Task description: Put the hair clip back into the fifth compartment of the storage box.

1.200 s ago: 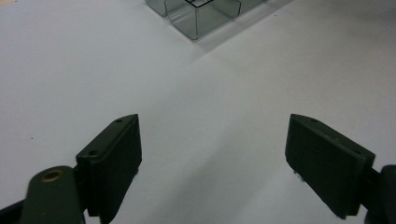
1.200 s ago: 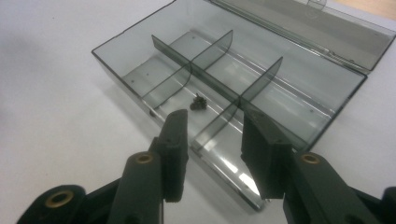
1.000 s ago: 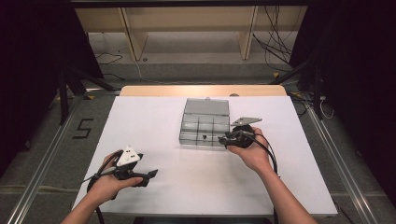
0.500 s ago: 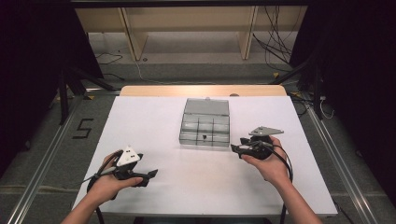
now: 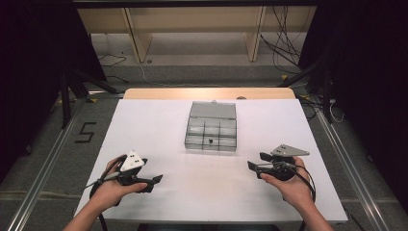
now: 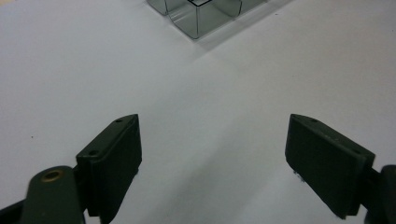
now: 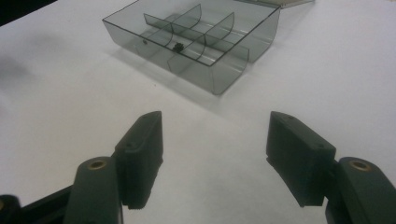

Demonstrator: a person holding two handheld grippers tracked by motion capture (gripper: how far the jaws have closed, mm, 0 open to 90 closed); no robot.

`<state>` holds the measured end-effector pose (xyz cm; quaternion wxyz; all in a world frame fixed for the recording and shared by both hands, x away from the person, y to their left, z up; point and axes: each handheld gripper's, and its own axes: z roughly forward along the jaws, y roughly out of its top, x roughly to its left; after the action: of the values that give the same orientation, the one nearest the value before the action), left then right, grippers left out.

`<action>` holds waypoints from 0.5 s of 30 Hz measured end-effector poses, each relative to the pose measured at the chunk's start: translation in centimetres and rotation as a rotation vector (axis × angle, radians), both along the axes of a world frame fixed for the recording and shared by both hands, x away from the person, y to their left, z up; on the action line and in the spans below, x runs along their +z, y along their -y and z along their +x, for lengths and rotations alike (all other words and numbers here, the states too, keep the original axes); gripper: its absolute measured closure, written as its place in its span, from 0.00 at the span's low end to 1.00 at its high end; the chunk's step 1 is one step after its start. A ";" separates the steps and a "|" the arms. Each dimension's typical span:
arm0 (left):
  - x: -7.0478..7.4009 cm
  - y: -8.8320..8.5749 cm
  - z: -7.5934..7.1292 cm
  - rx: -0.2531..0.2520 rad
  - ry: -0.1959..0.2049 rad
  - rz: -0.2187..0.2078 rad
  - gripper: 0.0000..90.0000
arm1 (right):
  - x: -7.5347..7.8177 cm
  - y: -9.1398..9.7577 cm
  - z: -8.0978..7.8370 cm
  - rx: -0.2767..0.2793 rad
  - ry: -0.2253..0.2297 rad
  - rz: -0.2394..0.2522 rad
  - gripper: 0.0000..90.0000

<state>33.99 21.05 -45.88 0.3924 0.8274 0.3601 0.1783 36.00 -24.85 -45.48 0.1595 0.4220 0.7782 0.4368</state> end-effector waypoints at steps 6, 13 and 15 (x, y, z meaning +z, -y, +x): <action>0.0 0.0 0.0 0.000 0.000 0.001 0.20 | -0.3 0.3 -0.9 0.002 0.000 -0.001 0.39; 0.0 0.0 0.0 0.000 0.000 0.002 0.20 | -0.6 0.5 -1.9 0.011 -0.004 -0.006 0.38; 0.0 0.0 0.0 -0.003 0.000 0.006 0.20 | -0.7 0.6 -2.2 0.011 -0.005 -0.009 0.38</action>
<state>33.99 21.07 -45.86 0.3902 0.8291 0.3582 0.1789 33.81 -25.48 -46.21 0.1572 0.4181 0.7829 0.4331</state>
